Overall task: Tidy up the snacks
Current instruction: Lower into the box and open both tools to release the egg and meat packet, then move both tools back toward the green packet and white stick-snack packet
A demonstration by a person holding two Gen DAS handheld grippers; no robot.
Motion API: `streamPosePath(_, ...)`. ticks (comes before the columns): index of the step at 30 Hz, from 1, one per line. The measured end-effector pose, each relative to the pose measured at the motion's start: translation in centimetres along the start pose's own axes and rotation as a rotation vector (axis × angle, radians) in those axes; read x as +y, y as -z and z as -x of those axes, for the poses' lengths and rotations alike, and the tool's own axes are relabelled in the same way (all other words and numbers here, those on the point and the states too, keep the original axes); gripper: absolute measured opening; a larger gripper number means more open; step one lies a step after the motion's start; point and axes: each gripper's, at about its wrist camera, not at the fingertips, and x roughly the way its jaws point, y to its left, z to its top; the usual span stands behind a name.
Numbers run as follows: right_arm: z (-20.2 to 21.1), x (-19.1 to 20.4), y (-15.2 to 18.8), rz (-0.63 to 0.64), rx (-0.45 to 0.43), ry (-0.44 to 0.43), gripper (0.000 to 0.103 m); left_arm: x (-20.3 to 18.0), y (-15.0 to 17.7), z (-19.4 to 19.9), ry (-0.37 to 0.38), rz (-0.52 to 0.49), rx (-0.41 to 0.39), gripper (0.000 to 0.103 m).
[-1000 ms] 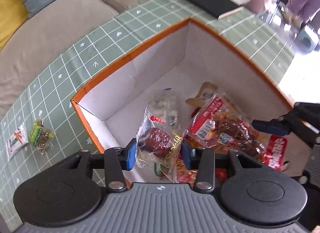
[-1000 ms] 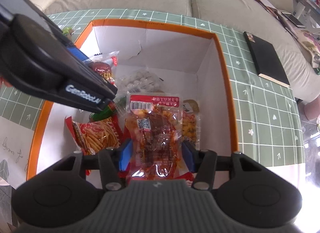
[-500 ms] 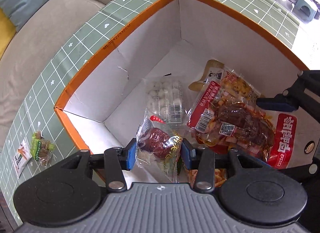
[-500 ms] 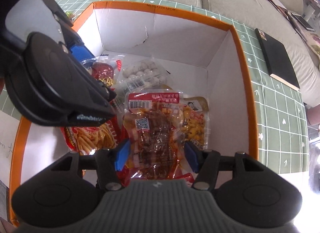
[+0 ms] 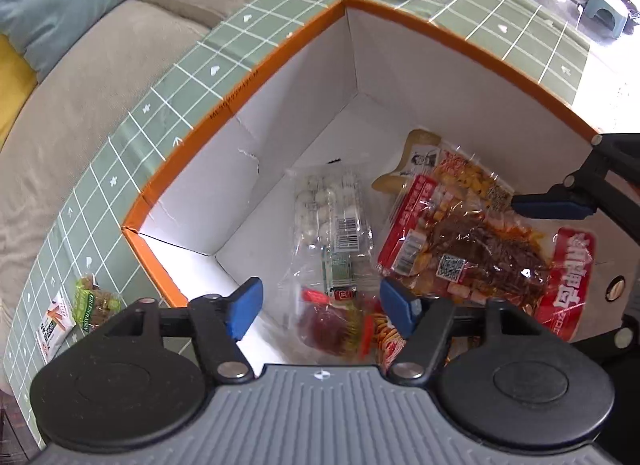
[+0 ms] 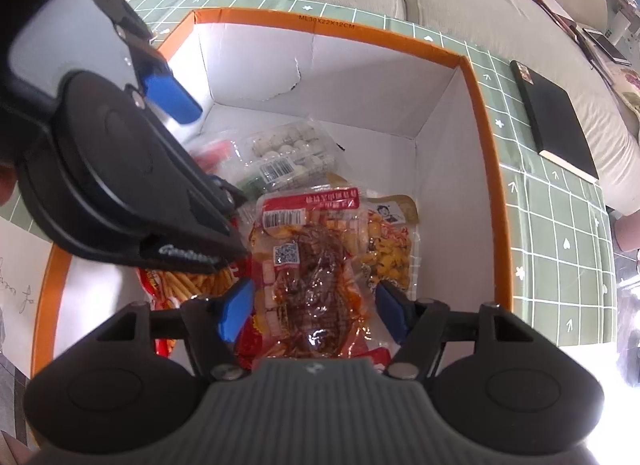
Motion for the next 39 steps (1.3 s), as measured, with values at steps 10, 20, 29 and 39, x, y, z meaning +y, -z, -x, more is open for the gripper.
streamPosePath(10, 2.4, 0.5, -0.7, 0.001, -0.044, 0.008, 0.084, 0.6, 1.0, 3.4, -0.011, 0.032, -0.049, 0.079)
streamPosePath(20, 6.1, 2.2, -2.4, -0.015, -0.137, 0.062, 0.084, 5.6, 3.2, 7.9, -0.073, 0.159, -0.137, 0.08)
streamPosePath(29, 8.2, 5.5, -5.4, -0.071, -0.215, 0.028, 0.084, 12.3, 7.6, 8.9, -0.138, 0.365, -0.163, 0.08)
streamPosePath(39, 7.5, 12.2, -8.9, -0.008, -0.209, -0.038, 0.084, 17.2, 13.5, 7.4, -0.18, 0.479, -0.137, 0.08)
